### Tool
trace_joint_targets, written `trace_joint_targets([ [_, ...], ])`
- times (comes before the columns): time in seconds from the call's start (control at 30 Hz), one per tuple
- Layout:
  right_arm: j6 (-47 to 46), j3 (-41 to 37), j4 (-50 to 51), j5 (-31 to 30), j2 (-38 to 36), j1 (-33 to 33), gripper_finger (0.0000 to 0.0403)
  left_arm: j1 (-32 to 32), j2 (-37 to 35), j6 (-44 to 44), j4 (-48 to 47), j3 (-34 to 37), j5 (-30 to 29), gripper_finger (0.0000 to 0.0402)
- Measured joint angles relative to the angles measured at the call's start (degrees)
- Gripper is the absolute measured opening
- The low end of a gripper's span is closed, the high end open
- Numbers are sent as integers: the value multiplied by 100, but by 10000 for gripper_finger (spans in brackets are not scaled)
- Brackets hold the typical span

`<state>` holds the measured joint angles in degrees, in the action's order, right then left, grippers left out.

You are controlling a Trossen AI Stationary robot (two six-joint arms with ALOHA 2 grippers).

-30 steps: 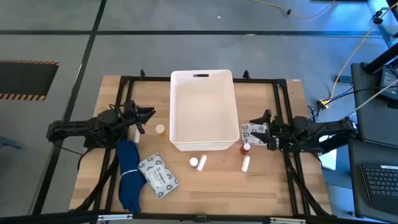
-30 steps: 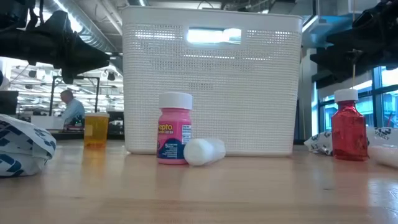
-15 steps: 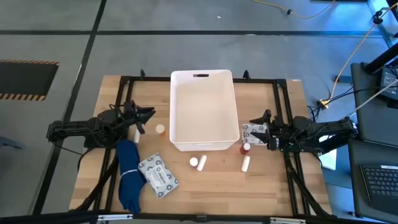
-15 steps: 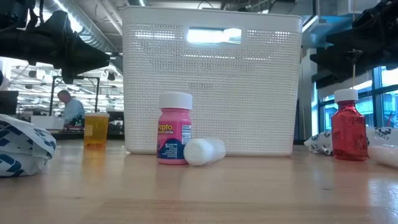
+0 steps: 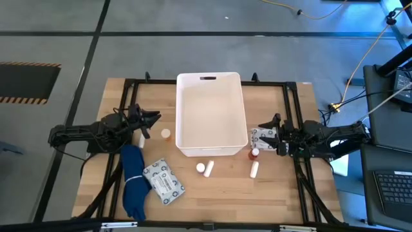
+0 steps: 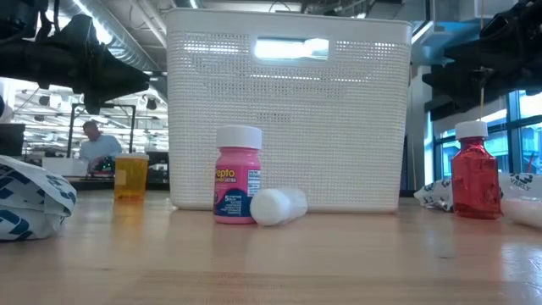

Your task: Pick & place medical supplies in basket/bin

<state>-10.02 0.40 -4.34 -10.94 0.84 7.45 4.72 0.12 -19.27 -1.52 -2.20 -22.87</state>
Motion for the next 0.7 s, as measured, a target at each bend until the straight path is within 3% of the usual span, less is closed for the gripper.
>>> trace_joint_targets([
  [0.27, -48, -1, 0, -1, 0, 2, 289, -1, 0, 1, -2, 0, -2, 98],
  [0.53, -1346, 0, -170, -52, 0, -27, 289, -1, 0, 1, -2, 0, -2, 98],
  [0.7, -1277, 0, -190, -880, 2, -27, 289, 0, 1, -2, -1, -1, 0, 98],
])
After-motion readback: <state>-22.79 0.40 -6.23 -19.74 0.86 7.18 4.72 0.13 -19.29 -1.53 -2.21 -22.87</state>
